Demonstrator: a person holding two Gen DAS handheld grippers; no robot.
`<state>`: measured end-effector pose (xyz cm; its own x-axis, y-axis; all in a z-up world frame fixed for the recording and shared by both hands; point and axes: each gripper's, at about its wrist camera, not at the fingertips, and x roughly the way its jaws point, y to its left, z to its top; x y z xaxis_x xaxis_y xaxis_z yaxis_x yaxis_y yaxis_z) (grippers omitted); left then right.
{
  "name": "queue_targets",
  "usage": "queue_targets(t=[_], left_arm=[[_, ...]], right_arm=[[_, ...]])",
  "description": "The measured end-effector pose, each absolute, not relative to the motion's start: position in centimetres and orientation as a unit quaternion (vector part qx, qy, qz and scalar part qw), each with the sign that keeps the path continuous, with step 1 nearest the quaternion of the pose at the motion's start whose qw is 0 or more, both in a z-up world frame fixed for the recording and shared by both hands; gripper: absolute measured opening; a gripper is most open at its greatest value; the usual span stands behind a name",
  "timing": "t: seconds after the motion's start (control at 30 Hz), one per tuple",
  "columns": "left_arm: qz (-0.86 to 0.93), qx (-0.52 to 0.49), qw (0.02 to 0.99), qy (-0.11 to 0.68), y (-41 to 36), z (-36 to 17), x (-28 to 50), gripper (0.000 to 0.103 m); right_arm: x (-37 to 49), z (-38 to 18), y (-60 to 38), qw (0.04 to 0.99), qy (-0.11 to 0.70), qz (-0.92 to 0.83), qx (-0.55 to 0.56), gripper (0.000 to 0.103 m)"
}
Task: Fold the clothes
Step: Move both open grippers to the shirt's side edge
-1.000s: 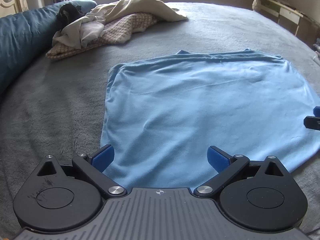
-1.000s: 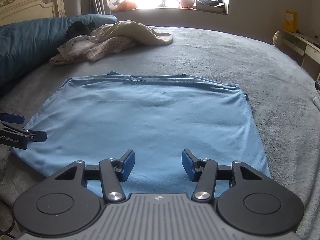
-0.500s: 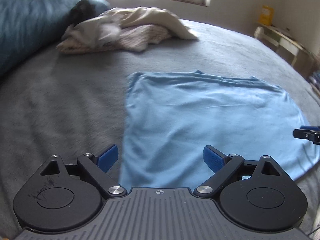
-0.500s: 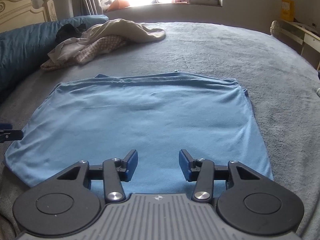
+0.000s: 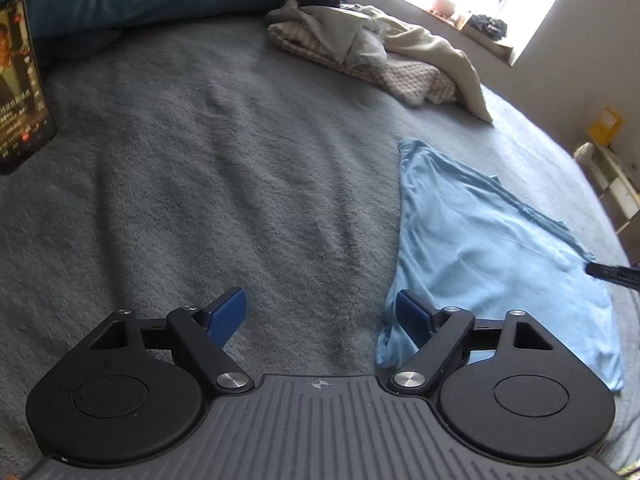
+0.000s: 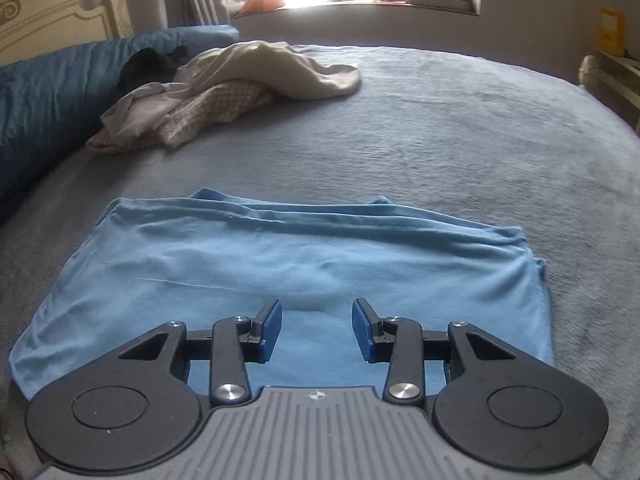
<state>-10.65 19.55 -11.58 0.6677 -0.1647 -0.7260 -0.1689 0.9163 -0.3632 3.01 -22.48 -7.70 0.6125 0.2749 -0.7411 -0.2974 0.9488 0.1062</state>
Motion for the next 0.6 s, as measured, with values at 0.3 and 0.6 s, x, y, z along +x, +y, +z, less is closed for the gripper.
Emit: queue_targets(t=[0.3, 0.6], left_arm=[[-0.112, -0.21, 0.874, 0.423, 19.4, -12.9, -9.9, 0.058], [-0.188, -0.173, 0.874, 0.412, 18.4, -13.2, -10.7, 0.035]], right_arm=[[5.5, -5.2, -11.9, 0.832, 0.464, 0.3, -0.049, 0.042], [3.8, -8.3, -2.8, 0.75, 0.548, 0.367, -0.039, 0.042]])
